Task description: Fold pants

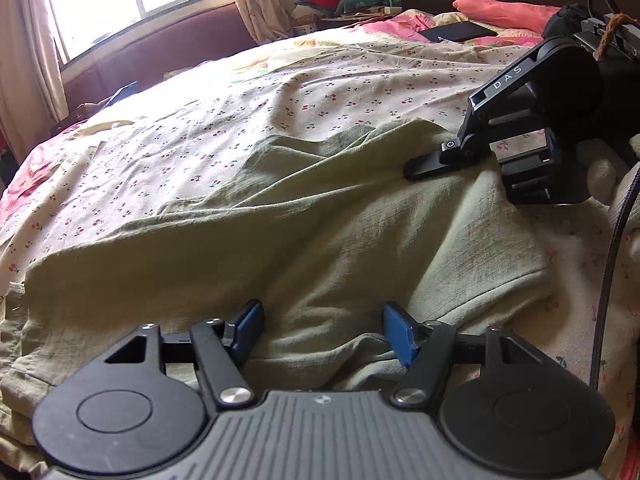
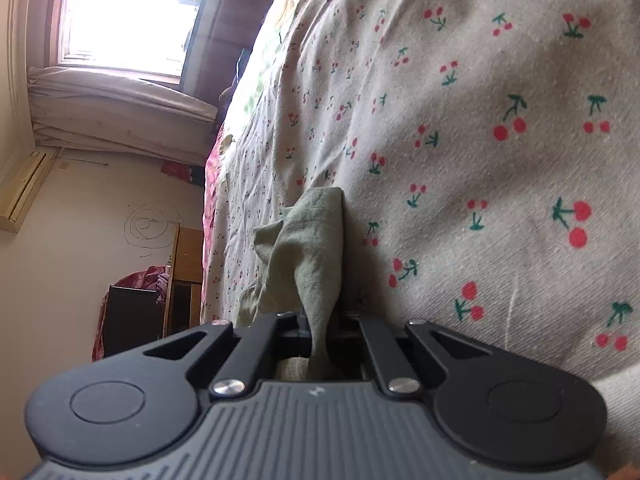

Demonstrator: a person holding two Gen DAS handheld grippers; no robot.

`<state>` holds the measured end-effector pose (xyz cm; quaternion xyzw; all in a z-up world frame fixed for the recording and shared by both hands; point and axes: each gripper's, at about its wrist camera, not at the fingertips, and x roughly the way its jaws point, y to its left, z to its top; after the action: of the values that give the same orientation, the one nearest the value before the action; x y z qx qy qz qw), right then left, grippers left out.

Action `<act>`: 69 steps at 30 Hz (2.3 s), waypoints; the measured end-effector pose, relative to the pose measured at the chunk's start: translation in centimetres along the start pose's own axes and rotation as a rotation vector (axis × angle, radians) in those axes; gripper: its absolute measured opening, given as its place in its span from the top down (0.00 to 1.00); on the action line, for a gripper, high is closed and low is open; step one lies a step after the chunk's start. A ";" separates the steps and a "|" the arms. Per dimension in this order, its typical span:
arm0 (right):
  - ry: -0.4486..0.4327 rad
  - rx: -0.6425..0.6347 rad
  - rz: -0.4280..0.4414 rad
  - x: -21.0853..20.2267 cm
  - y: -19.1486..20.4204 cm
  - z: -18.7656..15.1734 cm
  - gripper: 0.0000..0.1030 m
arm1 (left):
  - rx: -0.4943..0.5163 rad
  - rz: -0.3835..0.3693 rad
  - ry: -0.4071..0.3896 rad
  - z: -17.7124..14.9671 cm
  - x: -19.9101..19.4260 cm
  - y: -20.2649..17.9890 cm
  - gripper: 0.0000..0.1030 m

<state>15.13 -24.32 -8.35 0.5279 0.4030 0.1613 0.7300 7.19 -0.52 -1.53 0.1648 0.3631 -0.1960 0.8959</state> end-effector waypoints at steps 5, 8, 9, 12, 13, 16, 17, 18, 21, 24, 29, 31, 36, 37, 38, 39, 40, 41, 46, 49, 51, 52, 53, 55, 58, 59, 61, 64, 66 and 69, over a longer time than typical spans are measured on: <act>-0.062 -0.003 -0.045 -3.6 -1.1 1.2 0.97 | -0.014 -0.082 -0.012 0.9 0.2 -1.6 0.26; -0.075 -0.061 -0.109 -5.4 -0.6 1.8 0.97 | -0.013 -0.142 -0.036 1.4 0.5 -3.4 0.28; -0.077 -0.077 -0.139 -6.0 -0.5 2.1 0.97 | -0.008 -0.167 -0.045 1.6 0.7 -4.1 0.28; -0.081 -0.103 -0.206 -7.3 -0.4 3.3 0.97 | 0.040 -0.184 -0.083 2.1 0.5 -5.8 0.29; -0.074 -0.110 -0.221 -7.4 -0.2 3.5 0.96 | 0.051 -0.185 -0.092 2.3 0.2 -5.9 0.29; -0.114 -0.209 -0.346 -8.2 2.1 2.8 0.90 | 0.020 -0.168 -0.109 2.1 -1.8 -3.8 0.29; -0.154 -0.264 -0.399 -8.7 3.3 2.2 0.90 | 0.011 -0.139 -0.127 1.9 -2.8 -2.8 0.28; -0.209 -0.336 -0.461 -9.2 4.8 1.1 0.89 | 0.005 -0.100 -0.145 1.4 -4.0 -1.6 0.27; -0.259 -0.539 -0.476 -8.7 9.9 -2.9 0.89 | -0.031 0.028 -0.165 -0.1 -6.6 2.5 0.25; -0.089 -0.783 -0.422 -3.4 15.2 -7.0 0.76 | -0.092 0.143 -0.125 -1.1 -6.7 6.2 0.24; 0.161 -0.960 -0.303 7.4 19.2 -12.1 0.64 | -0.190 0.136 -0.033 -1.9 -4.8 9.3 0.23; 0.201 -1.009 -0.300 9.5 19.8 -13.3 0.64 | -0.205 0.106 -0.011 -2.1 -4.1 9.8 0.22; 0.284 -1.008 -0.355 12.5 19.7 -13.5 0.63 | -0.292 0.134 0.004 -2.7 -3.8 11.5 0.22; 0.289 -0.980 -0.352 12.8 19.6 -13.2 0.57 | -0.297 0.141 -0.002 -2.8 -4.0 11.7 0.22; 0.295 -0.948 -0.347 13.2 19.4 -12.8 0.53 | -0.293 0.130 -0.002 -2.9 -4.0 11.6 0.22; 0.301 -0.922 -0.346 13.7 19.3 -12.4 0.51 | -0.284 0.120 0.011 -2.8 -3.6 11.4 0.22; 0.307 -0.906 -0.346 14.2 19.3 -12.2 0.51 | -0.278 0.119 0.025 -2.7 -3.2 11.2 0.22; 0.313 -0.890 -0.353 14.8 19.2 -12.0 0.51 | -0.276 0.116 0.034 -2.6 -2.9 11.1 0.22; 0.389 -0.842 -0.376 17.3 19.1 -11.5 0.50 | -0.289 0.092 0.034 -2.3 -2.4 11.1 0.25; 0.402 -0.853 -0.427 18.4 19.1 -11.7 0.52 | -0.318 0.106 0.018 -2.5 -2.9 11.4 0.48; 0.391 -0.844 -0.460 18.6 18.9 -11.6 0.72 | -0.350 0.102 0.011 -2.7 -3.1 11.9 0.57; 0.381 -0.828 -0.463 18.4 18.8 -11.3 0.88 | -0.364 0.094 0.006 -2.8 -3.2 12.1 0.61; 0.370 -0.805 -0.457 18.0 18.8 -11.0 0.95 | -0.377 0.085 -0.004 -2.9 -3.5 12.4 0.62; 0.347 -0.767 -0.429 17.0 18.9 -10.5 0.96 | -0.387 0.084 -0.023 -3.0 -4.0 12.7 0.66; 0.319 -0.766 -0.380 15.6 20.0 -10.9 0.97 | -0.398 0.093 -0.055 -3.3 -5.2 13.1 0.70; 0.316 -0.770 -0.358 15.4 20.4 -11.2 0.97 | -0.402 0.104 -0.064 -3.5 -5.8 13.3 0.70; 0.311 -0.791 -0.319 15.3 21.6 -11.9 0.97 | -0.410 0.122 -0.073 -3.9 -6.7 13.9 0.70; 0.314 -0.792 -0.271 16.2 22.6 -12.6 0.97 | -0.438 0.134 -0.083 -4.5 -7.7 14.8 0.70; 0.303 -0.809 -0.253 16.5 22.9 -13.1 0.97 | -0.443 0.138 -0.093 -4.7 -8.1 15.0 0.70; 0.300 -0.844 -0.263 16.6 23.1 -13.7 0.97 | -0.416 0.071 -0.093 -4.7 -7.6 14.6 0.70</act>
<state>19.50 4.42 3.95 0.1001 0.4667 0.2915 0.8290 6.35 16.01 2.91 -0.0203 0.3481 -0.0922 0.9327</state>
